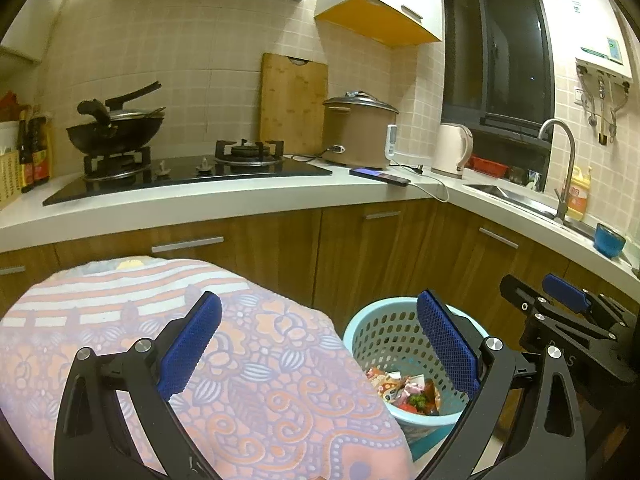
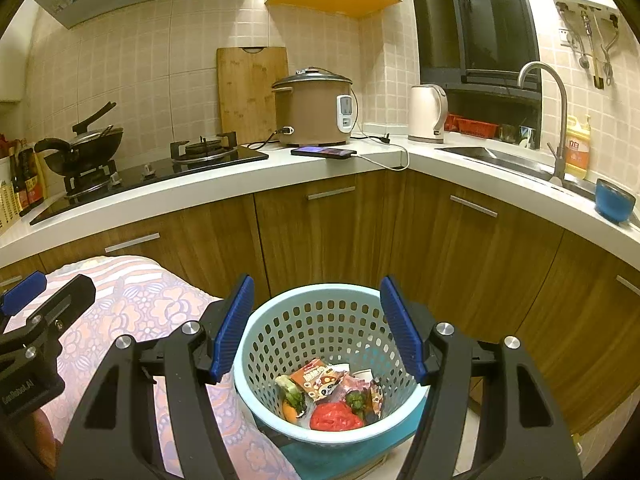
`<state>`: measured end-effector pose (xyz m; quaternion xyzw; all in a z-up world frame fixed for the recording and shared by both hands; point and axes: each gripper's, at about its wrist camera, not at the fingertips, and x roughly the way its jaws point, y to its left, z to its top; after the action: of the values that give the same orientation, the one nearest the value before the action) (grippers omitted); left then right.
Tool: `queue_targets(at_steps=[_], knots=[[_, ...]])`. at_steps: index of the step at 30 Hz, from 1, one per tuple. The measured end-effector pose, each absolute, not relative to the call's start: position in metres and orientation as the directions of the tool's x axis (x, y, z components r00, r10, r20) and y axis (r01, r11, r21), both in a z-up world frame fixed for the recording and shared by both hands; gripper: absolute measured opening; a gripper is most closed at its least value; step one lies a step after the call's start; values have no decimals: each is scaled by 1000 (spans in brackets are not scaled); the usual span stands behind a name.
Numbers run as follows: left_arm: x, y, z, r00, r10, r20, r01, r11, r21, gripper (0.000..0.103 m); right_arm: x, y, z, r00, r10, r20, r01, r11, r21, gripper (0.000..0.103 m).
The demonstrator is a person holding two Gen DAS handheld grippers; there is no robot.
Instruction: Collect trash
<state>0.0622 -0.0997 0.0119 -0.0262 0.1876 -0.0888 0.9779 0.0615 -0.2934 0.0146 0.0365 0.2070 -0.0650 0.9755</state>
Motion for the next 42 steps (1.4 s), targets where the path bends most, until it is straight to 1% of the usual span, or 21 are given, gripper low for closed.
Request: queue_targets(at_steps=[13, 42], knots=[[63, -100, 11, 918, -155, -365, 139, 988, -71, 95, 64, -295, 11, 905, -107, -412, 140, 989, 51, 62], [66, -100, 9, 916, -147, -373, 131, 989, -68, 95, 63, -289, 12, 907, -104, -409, 136, 990, 48, 62]])
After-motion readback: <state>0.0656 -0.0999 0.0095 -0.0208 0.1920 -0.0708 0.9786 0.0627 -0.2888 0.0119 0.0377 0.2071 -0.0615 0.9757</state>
